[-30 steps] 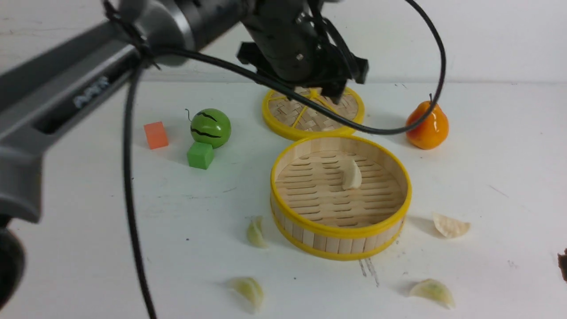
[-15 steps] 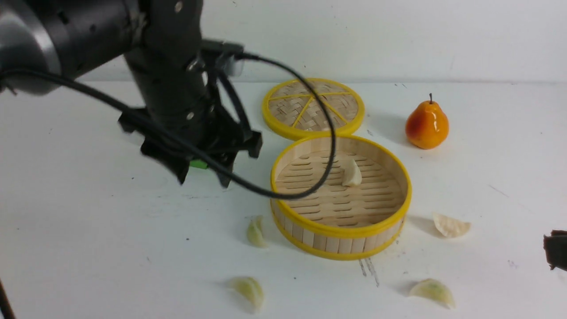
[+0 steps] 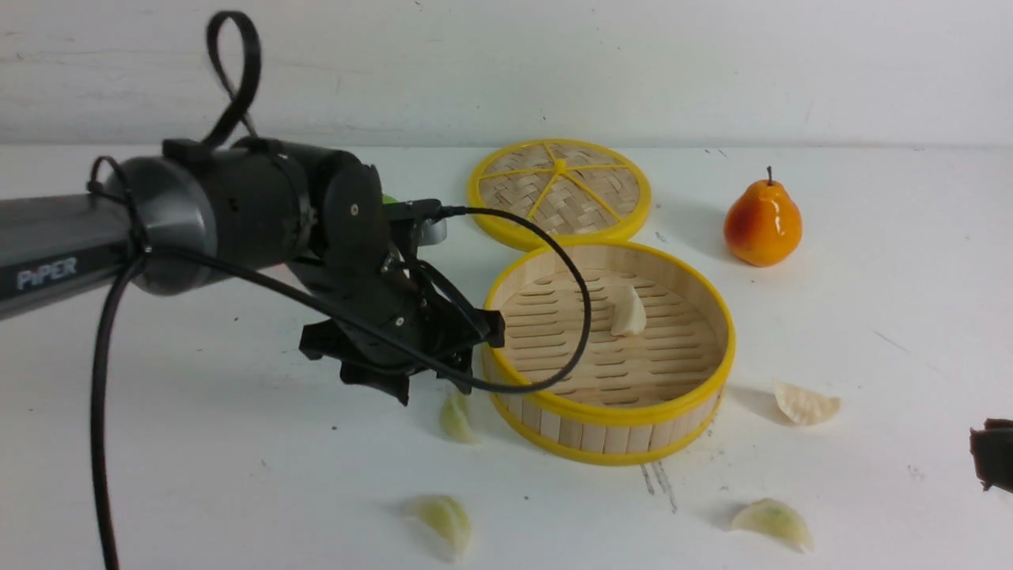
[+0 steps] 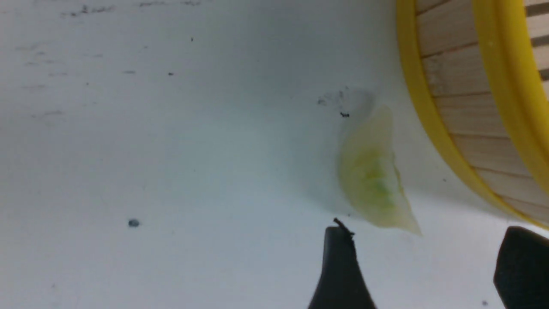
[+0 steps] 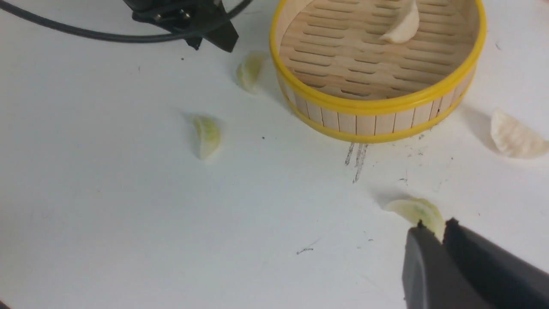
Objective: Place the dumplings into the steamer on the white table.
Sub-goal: 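Reach for and grasp a dumpling on the table with the left gripper, then place the dumpling into the bamboo steamer basket with the left gripper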
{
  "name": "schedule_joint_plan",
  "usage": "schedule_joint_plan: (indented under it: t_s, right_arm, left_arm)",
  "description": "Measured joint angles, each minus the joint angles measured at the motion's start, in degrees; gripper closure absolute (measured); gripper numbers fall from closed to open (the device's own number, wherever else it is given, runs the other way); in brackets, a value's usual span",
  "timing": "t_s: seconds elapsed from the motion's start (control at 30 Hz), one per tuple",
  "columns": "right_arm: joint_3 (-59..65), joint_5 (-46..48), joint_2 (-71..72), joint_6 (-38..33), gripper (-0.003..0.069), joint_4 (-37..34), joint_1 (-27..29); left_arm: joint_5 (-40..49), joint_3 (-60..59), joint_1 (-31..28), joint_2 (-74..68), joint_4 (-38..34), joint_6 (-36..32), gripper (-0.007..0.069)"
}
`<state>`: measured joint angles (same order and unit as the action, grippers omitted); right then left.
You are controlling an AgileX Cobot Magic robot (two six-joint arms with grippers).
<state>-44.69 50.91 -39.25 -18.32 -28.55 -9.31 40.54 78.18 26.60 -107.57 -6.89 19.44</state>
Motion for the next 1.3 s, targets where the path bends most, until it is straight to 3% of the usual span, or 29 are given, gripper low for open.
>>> schedule_joint_plan:
  t_s: [0.23,0.4,0.43,0.47,0.5,0.8,1.03,1.3]
  right_arm:
    - [0.0,0.0,0.0,0.0,0.0588,0.1,0.0]
    - [0.0,0.1,0.0,0.0,0.0585,0.7,0.0]
    - [0.0,0.1,0.0,0.0,0.0583,0.7,0.0]
    - [0.0,0.1,0.0,0.0,0.0583,0.7,0.0]
    - [0.0,0.0,0.0,0.0,0.0583,0.7,0.0]
    - [0.0,0.0,0.0,0.0,0.0576,0.9,0.0]
    - [0.0,0.0,0.0,0.0,0.0576,0.9,0.0]
    - [0.0,0.0,0.0,0.0,0.0572,1.6,0.0]
  left_arm:
    - [-3.2,0.0,0.0,-5.7,0.0,0.0,0.0188]
    - [-3.5,0.0,0.0,-7.2,0.0,0.0,0.0297]
    - [-3.5,0.0,0.0,-7.2,0.0,0.0,0.0389]
    - [-3.5,0.0,0.0,-7.2,0.0,0.0,0.0389]
    - [-3.5,0.0,0.0,-7.2,0.1,0.0,0.0449]
    - [5.3,7.1,0.0,-3.8,1.3,-2.6,0.0451]
    - [8.2,21.4,0.1,-0.6,-6.8,-6.1,0.0451]
    - [9.5,29.9,6.1,-10.7,-5.0,-8.6,0.0451]
